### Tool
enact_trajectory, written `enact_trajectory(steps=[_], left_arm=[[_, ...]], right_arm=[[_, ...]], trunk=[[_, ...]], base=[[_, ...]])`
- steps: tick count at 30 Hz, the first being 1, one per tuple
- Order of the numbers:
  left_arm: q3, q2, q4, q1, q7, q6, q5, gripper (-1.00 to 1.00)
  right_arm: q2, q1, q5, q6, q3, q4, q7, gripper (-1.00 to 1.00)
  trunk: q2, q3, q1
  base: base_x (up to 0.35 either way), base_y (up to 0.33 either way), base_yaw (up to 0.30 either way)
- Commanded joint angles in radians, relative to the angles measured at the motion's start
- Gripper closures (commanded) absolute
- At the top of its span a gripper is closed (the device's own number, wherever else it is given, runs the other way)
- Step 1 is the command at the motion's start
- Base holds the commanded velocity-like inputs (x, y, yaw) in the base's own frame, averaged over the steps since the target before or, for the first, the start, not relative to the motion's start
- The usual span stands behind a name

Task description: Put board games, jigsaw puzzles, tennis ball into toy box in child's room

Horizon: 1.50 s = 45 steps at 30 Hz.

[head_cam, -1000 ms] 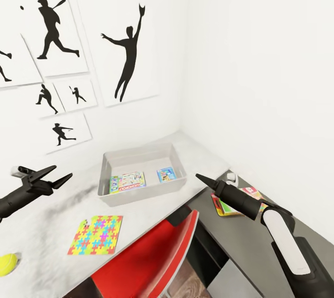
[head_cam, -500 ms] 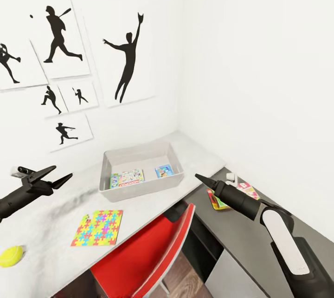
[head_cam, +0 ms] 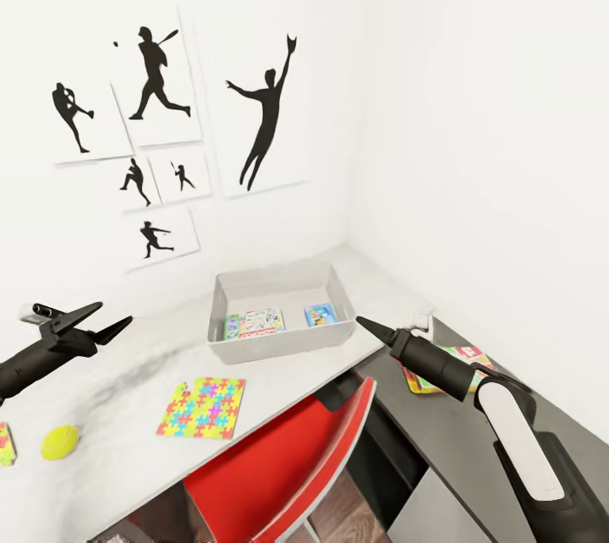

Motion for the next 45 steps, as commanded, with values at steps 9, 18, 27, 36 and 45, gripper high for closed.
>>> enact_trajectory(steps=[9, 18, 27, 36, 45], left_arm=[[-0.001, 0.0, 0.0, 0.0, -0.002, 0.01, 0.002, -1.0], [-0.001, 0.0, 0.0, 0.0, -0.001, 0.01, 0.002, -1.0], [-0.001, 0.0, 0.0, 0.0, -0.001, 0.011, 0.002, -1.0], [0.0, 0.0, 0.0, 0.0, 0.0, 0.011, 0.002, -1.0], [0.0, 0.0, 0.0, 0.0, 0.001, 0.011, 0.002, -1.0]], right_arm=[[0.0, -0.001, -0.001, 0.003, 0.001, 0.0, -0.004, -1.0], [0.001, -0.001, 0.001, 0.002, 0.004, 0.0, -0.009, -1.0], [0.003, -0.001, 0.07, 0.002, 0.013, 0.0, -0.012, -1.0], [0.003, -0.001, 0.081, 0.002, 0.039, 0.0, -0.015, -1.0], [0.002, -0.001, 0.081, -0.022, 0.041, -0.002, -0.013, -1.0]], trunk=[[-0.002, 0.01, 0.001], [-0.002, 0.021, 0.001], [-0.002, 0.032, 0.001], [-0.002, 0.043, 0.001], [-0.002, 0.046, 0.001]], base=[[-0.165, 0.0, 0.203], [-0.013, 0.0, 0.207], [0.0, 0.031, 0.209], [0.0, 0.231, 0.209], [0.0, 0.157, 0.06]])
